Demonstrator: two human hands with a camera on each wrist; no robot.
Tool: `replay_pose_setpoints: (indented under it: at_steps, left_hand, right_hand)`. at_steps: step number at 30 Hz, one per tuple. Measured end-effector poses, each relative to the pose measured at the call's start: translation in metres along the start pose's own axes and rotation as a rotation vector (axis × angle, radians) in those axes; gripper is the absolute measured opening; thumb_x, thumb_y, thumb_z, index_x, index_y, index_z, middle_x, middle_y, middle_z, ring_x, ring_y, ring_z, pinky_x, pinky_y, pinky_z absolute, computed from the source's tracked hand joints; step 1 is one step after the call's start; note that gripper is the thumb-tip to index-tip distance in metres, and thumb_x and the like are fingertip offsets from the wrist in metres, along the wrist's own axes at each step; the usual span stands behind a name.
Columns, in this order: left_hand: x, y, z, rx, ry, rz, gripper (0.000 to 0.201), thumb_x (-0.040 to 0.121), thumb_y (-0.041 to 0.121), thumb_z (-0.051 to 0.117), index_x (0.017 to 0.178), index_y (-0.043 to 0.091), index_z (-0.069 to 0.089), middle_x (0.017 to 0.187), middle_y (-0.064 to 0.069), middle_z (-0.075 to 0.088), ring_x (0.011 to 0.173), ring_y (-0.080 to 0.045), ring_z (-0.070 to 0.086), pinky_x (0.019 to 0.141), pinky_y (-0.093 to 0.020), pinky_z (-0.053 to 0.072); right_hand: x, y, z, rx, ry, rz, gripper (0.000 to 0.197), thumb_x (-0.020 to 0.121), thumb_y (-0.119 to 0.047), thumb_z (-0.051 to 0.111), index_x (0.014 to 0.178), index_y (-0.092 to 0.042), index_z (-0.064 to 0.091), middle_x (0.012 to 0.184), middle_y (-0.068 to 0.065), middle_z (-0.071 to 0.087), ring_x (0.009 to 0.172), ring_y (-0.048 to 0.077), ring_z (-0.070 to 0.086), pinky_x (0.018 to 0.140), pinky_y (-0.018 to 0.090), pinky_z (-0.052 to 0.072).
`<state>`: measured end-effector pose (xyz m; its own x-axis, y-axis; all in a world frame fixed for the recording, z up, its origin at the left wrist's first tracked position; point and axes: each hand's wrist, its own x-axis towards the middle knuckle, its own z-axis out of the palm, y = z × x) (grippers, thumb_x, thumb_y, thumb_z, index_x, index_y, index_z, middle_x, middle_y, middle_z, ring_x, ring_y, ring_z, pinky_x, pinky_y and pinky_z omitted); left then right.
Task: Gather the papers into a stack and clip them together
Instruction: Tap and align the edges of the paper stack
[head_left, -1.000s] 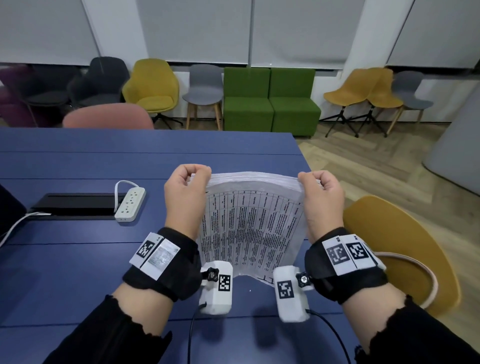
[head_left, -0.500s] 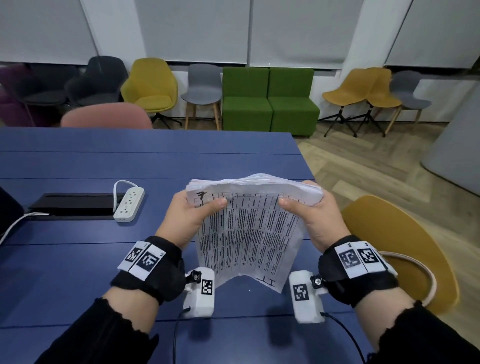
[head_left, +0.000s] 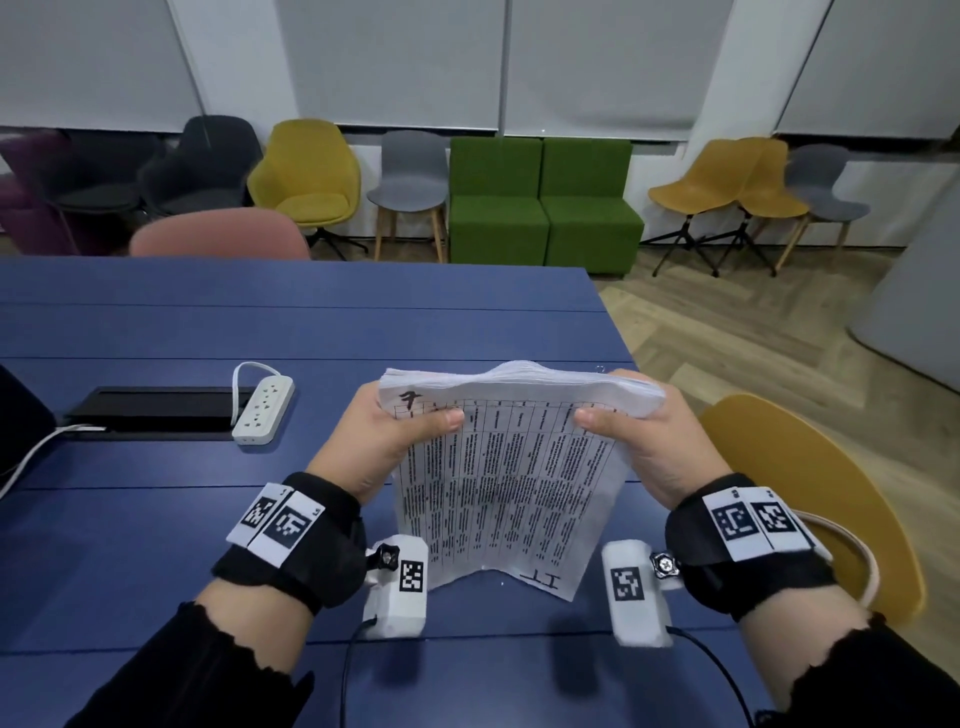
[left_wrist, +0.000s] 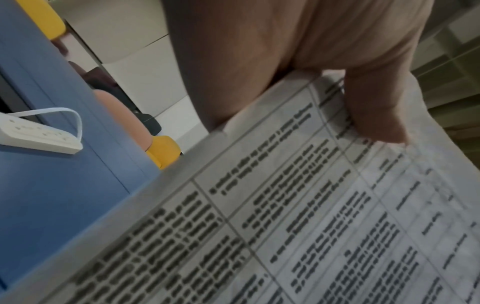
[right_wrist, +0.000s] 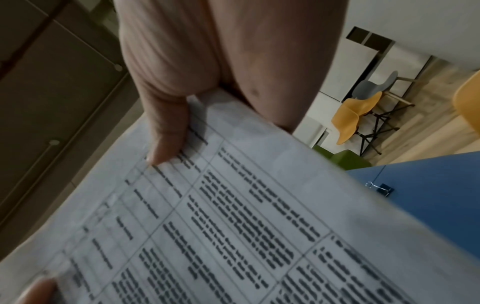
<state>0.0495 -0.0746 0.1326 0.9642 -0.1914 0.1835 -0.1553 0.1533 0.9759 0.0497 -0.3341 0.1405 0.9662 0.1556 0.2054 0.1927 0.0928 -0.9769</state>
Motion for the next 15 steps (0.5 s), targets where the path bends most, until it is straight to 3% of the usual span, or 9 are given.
replay_pose_setpoints:
  at_steps: [3,5,8,11,13,15]
  left_hand:
    - [-0.001,0.002,-0.005,-0.024,-0.04,-0.012,0.047,0.06,0.02,0.08,0.103,0.006,0.066,0.098,-0.013,0.07,0.092,-0.026,0.067,0.083,-0.032,0.055]
    - [0.0,0.002,-0.005,-0.041,-0.079,-0.048,0.05,0.062,0.02,0.078,0.11,0.009,0.068,0.109,-0.015,0.072,0.1,-0.026,0.069,0.087,-0.034,0.055]
    - [0.001,0.003,-0.003,-0.039,-0.054,-0.051,0.033,0.064,0.023,0.077,0.096,0.016,0.077,0.101,-0.008,0.076,0.096,-0.021,0.071,0.085,-0.031,0.054]
    - [0.001,0.008,-0.006,-0.054,-0.042,-0.015,0.028,0.063,0.023,0.077,0.09,0.016,0.074,0.089,-0.004,0.073,0.082,-0.018,0.068,0.076,-0.027,0.055]
    - [-0.002,0.008,-0.009,-0.063,-0.033,-0.007,0.034,0.06,0.022,0.079,0.092,0.017,0.07,0.087,-0.003,0.07,0.078,-0.017,0.066,0.07,-0.025,0.054]
    - [-0.007,0.003,-0.006,-0.058,-0.031,-0.022,0.04,0.059,0.022,0.08,0.097,0.015,0.07,0.094,-0.006,0.074,0.087,-0.02,0.069,0.077,-0.029,0.055]
  right_hand:
    - [0.0,-0.001,-0.004,0.046,-0.014,0.025,0.051,0.044,-0.036,0.092,0.085,-0.014,0.07,0.089,0.018,0.066,0.087,0.03,0.062,0.084,0.041,0.048]
    - [0.001,0.0,-0.004,0.048,-0.03,0.036,0.058,0.043,-0.034,0.093,0.091,-0.01,0.07,0.096,0.02,0.067,0.092,0.032,0.063,0.089,0.045,0.049]
    - [0.001,-0.004,0.001,0.005,-0.036,0.012,0.054,0.048,-0.032,0.091,0.088,-0.002,0.069,0.094,0.023,0.067,0.091,0.033,0.064,0.091,0.048,0.048]
    - [-0.001,-0.012,-0.003,0.039,-0.034,0.0,0.026,0.057,-0.011,0.084,0.08,-0.012,0.071,0.082,0.013,0.068,0.078,0.026,0.064,0.077,0.037,0.051]
    - [-0.002,-0.014,-0.006,0.057,-0.052,0.003,0.026,0.056,-0.005,0.081,0.077,-0.019,0.071,0.077,0.004,0.068,0.071,0.02,0.062,0.069,0.029,0.052]
    - [-0.003,-0.011,-0.006,0.048,-0.061,0.021,0.033,0.051,-0.009,0.085,0.079,-0.019,0.071,0.078,0.005,0.068,0.072,0.021,0.062,0.069,0.029,0.052]
